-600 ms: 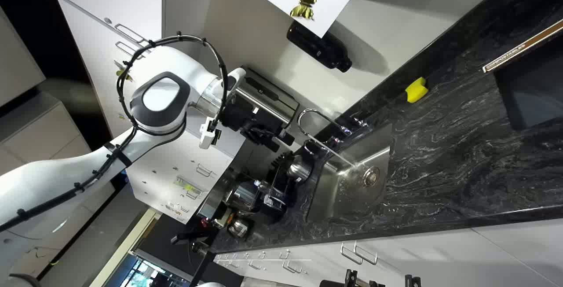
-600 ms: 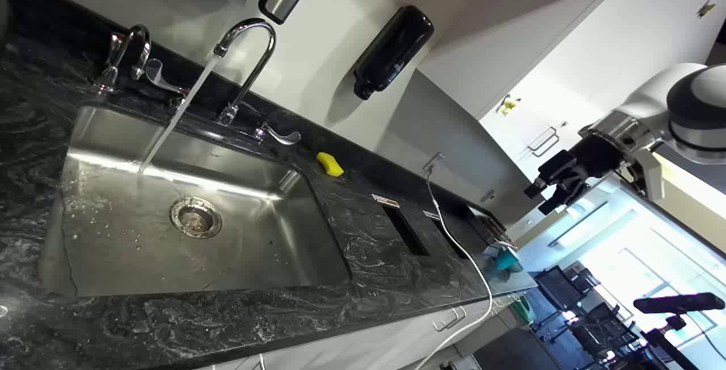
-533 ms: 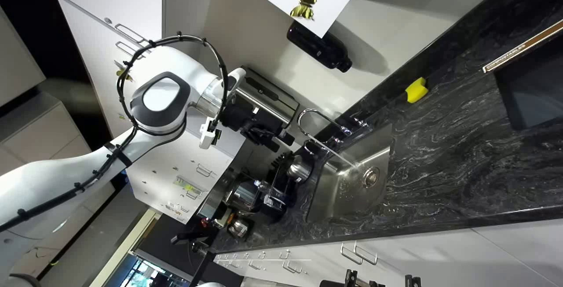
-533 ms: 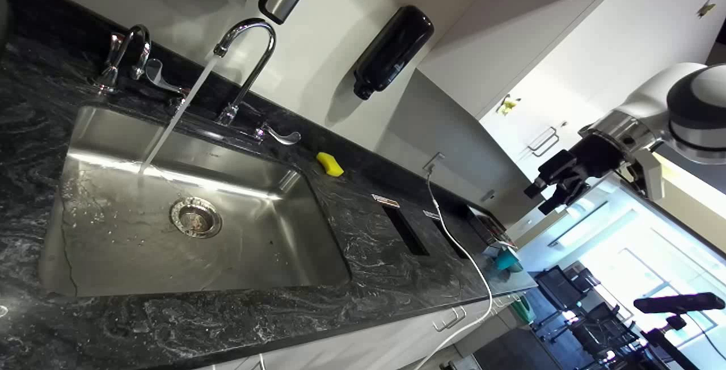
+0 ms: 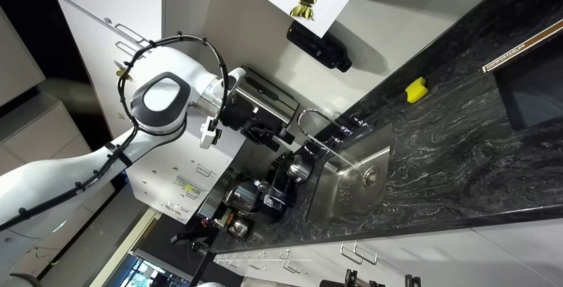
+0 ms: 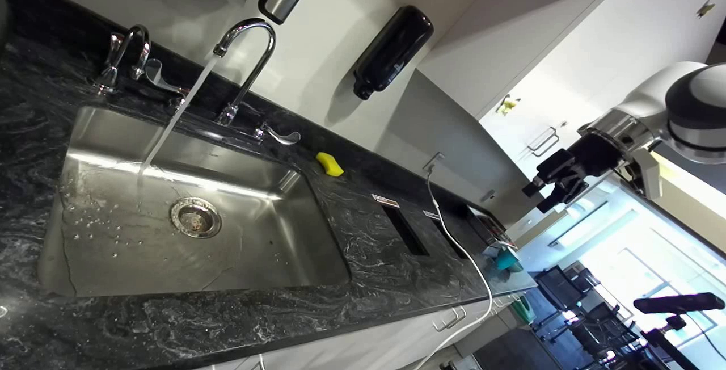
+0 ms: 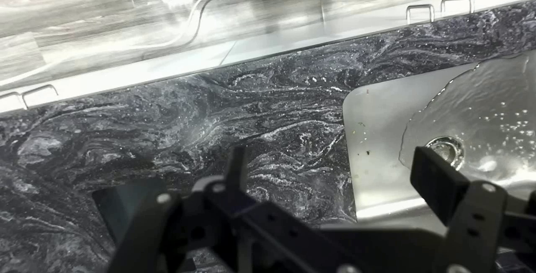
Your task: Close the tap
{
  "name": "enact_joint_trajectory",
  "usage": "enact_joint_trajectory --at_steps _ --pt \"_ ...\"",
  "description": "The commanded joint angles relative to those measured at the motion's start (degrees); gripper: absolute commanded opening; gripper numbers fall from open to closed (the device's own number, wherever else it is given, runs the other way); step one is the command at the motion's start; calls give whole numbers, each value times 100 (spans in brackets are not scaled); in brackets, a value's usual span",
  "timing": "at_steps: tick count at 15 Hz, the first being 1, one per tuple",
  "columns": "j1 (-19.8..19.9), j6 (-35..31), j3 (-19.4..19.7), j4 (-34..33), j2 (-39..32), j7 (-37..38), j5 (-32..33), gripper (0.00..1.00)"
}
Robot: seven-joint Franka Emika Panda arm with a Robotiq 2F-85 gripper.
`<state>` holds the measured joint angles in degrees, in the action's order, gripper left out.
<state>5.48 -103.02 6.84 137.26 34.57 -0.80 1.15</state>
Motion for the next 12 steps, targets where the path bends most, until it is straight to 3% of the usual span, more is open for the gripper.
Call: enact_joint_trajectory --at_steps 1,7,12 --pt "-145 -723 -310 -7 -327 -31 141 100" --pt "-522 -2341 -787 -335 -1582 -155 374 100" --pt "-681 -2908 -892 -1124 -2951 -372 535 100"
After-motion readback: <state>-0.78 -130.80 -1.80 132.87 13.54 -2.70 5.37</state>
